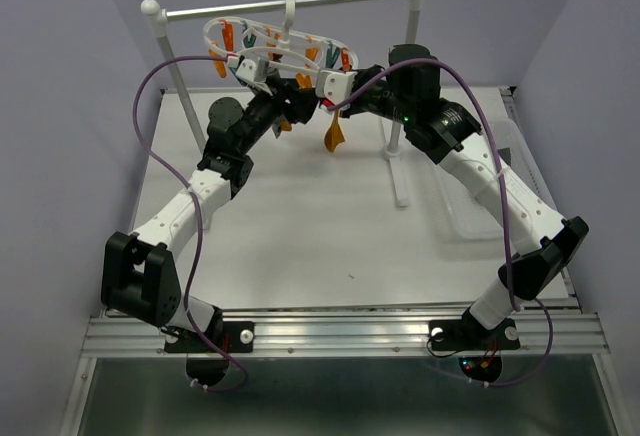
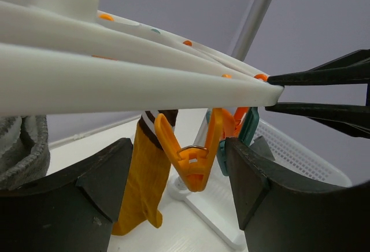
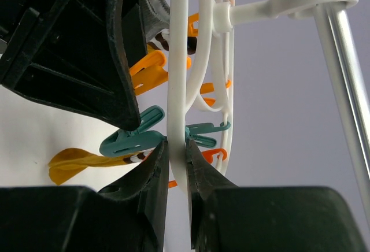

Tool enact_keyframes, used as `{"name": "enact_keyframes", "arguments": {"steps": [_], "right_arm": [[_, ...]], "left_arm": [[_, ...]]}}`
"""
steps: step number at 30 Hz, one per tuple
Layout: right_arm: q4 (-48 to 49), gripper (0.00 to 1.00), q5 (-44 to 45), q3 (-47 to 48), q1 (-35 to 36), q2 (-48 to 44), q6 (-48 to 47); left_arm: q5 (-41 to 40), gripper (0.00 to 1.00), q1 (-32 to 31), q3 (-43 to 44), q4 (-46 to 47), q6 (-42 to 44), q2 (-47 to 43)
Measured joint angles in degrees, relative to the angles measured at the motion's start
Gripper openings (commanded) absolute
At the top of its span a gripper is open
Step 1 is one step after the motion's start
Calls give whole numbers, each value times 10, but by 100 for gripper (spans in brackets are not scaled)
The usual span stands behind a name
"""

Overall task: Clip the socks to the hanger
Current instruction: Open the clamp at the hanger.

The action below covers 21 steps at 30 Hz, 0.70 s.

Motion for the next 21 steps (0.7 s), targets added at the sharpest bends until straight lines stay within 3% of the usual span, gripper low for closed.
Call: {"name": "enact_keyframes", "arguments": {"steps": [21], "right_arm": [[4, 7, 2, -1, 7, 0, 27]], "left_arm": [[-52, 69, -2, 1, 37, -47, 0]]}}
